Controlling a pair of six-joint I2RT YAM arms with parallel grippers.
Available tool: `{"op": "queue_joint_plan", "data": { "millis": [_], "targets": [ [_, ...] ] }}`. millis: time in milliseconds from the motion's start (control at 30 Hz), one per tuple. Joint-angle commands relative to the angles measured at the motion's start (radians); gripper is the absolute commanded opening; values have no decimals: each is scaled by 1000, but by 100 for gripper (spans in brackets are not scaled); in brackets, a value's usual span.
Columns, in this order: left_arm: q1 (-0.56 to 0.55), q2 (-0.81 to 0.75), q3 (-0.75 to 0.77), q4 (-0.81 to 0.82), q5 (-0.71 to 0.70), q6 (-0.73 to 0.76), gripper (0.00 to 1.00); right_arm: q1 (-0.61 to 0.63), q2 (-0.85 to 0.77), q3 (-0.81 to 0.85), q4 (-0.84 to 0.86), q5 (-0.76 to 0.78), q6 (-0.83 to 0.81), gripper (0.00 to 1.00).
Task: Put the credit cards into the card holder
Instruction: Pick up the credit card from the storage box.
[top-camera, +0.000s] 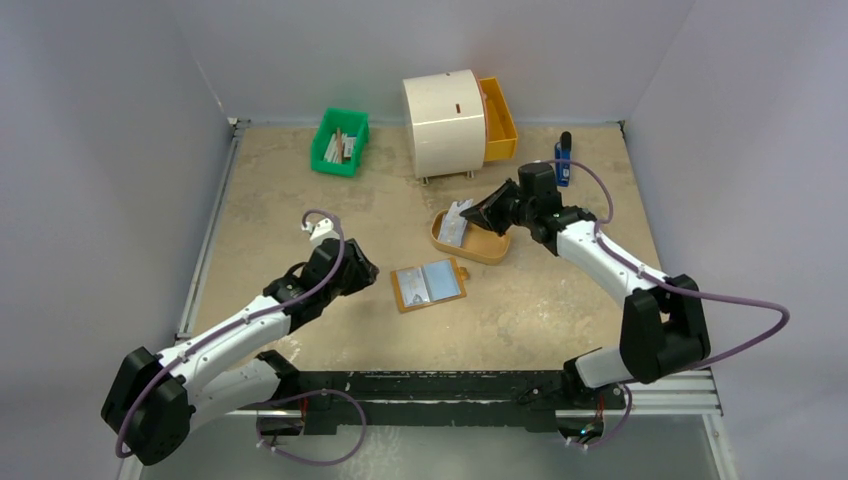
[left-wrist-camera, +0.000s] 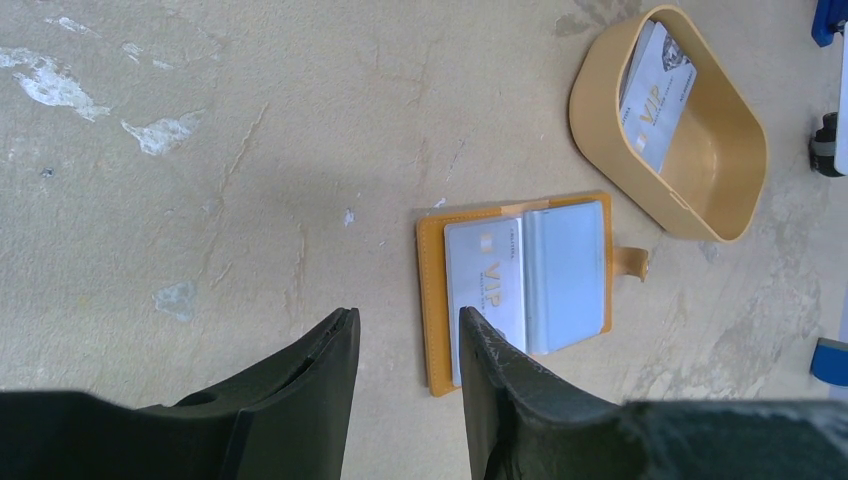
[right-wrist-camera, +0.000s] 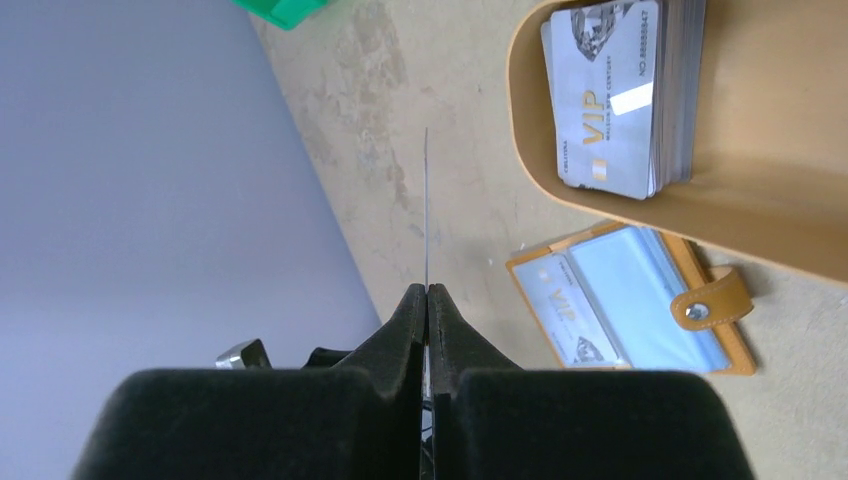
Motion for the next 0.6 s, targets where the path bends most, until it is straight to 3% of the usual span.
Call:
{"op": "queue_joint_plan", "data": {
  "millis": [0, 67, 200, 333, 433, 567],
  "targets": [
    [-4, -19, 15, 20, 1, -14, 40, -6, -34, 30, -24, -32, 50, 0],
    [-5, -18, 19, 20, 9, -9, 40, -5, -41, 44, -26, -11, -28, 0],
    [-5, -14, 20, 51, 65, 17, 41, 25, -62, 113, -90, -30, -359, 0],
    [-9, 25, 6, 110, 149, 43, 44, 103, -177, -6, -90, -45, -622, 0],
    [-22, 85, 8, 139, 166, 45, 46, 150, -225, -99, -116, -64, -703, 0],
    [-39, 166, 24, 175, 151, 40, 46, 190, -245, -198, -88, -64, -693, 0]
  ]
}}
